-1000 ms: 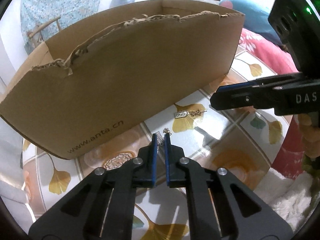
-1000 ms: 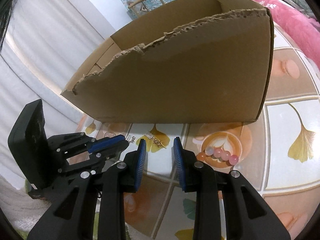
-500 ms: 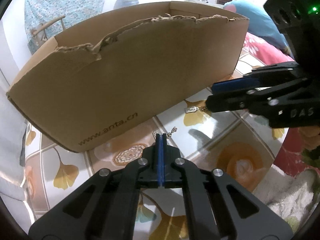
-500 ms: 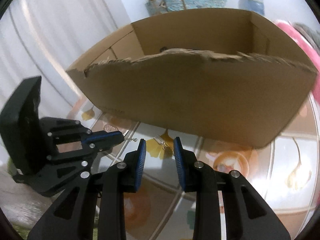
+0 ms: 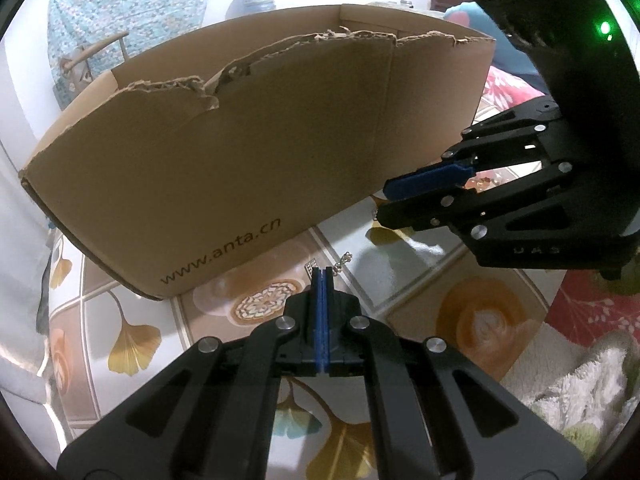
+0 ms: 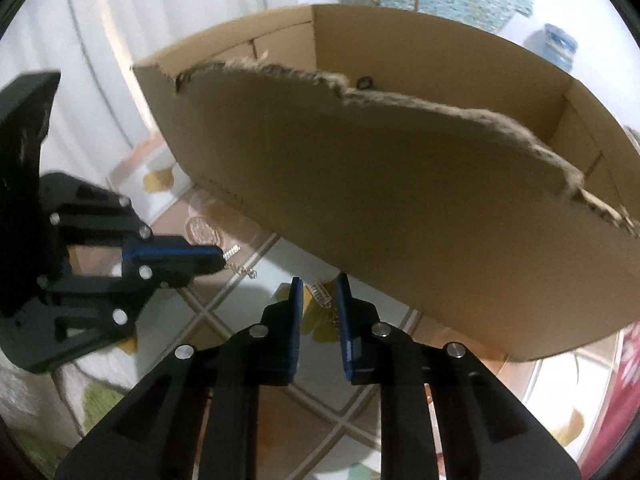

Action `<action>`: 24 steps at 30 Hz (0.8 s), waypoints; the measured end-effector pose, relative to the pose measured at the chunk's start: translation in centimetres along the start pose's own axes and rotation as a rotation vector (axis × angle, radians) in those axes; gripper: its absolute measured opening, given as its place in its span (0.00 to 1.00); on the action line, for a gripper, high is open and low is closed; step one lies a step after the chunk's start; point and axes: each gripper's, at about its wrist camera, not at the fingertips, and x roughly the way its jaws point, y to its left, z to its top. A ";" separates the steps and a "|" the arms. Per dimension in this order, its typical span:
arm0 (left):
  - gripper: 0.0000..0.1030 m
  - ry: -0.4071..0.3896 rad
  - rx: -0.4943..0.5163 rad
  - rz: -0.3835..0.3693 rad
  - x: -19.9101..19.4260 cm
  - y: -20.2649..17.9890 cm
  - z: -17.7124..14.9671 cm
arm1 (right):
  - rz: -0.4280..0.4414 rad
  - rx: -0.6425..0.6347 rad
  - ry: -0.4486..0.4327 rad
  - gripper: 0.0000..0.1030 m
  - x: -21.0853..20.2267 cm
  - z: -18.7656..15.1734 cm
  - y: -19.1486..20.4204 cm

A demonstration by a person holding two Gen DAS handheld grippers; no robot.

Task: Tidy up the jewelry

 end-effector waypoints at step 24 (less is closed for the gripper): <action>0.00 -0.024 -0.022 -0.016 -0.1 1.4 0.0 | 0.084 0.051 -0.056 0.03 -3.8 0.6 -2.5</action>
